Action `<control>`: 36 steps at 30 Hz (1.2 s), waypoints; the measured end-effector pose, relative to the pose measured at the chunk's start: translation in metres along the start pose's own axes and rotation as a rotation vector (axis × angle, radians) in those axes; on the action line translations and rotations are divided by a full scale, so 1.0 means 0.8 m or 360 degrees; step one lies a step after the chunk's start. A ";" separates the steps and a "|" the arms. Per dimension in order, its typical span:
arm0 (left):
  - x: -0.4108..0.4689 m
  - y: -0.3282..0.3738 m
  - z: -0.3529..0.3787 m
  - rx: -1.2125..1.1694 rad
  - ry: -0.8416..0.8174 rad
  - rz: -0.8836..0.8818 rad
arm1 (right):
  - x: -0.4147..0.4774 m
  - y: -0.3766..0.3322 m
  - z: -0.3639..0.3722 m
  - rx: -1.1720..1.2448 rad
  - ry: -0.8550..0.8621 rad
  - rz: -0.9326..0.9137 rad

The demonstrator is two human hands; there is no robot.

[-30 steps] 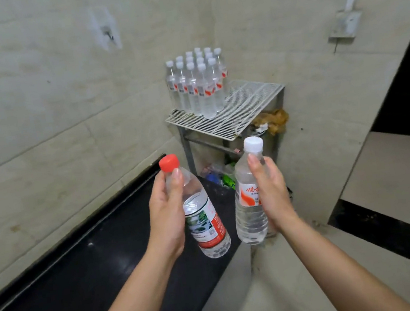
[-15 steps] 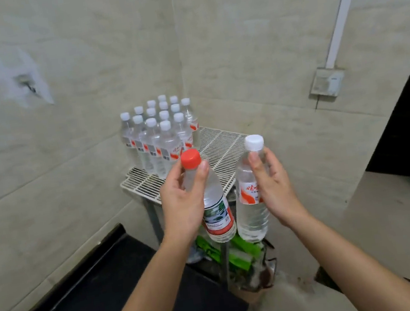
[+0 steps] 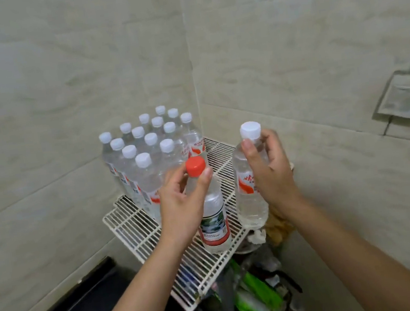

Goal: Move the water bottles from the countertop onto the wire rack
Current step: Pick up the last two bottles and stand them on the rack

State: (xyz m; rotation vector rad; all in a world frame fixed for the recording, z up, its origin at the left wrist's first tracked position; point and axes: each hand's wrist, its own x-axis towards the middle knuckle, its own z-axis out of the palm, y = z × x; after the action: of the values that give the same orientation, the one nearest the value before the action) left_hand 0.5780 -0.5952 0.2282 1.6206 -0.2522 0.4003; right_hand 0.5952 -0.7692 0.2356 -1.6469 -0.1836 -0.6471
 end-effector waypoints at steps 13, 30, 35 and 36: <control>0.109 -0.061 0.100 0.0420 0.0578 -0.0304 | 0.182 0.192 0.008 0.0292 -0.0830 0.0036; 0.120 0.002 0.081 0.1262 -0.0131 -0.0251 | 0.252 0.165 -0.034 -0.0072 -0.1523 -0.0235; 0.142 0.008 0.090 0.1424 0.0093 -0.0289 | 0.268 0.145 -0.024 -0.0284 -0.1638 -0.0316; 0.147 0.008 0.092 0.1466 0.0141 -0.0277 | 0.272 0.142 -0.019 -0.0317 -0.1657 -0.0318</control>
State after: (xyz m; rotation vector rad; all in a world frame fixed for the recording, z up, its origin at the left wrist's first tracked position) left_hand 0.6906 -0.6598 0.2775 2.4929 0.1801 0.4856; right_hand 0.8244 -0.8582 0.2491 -2.0416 -1.0662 0.1175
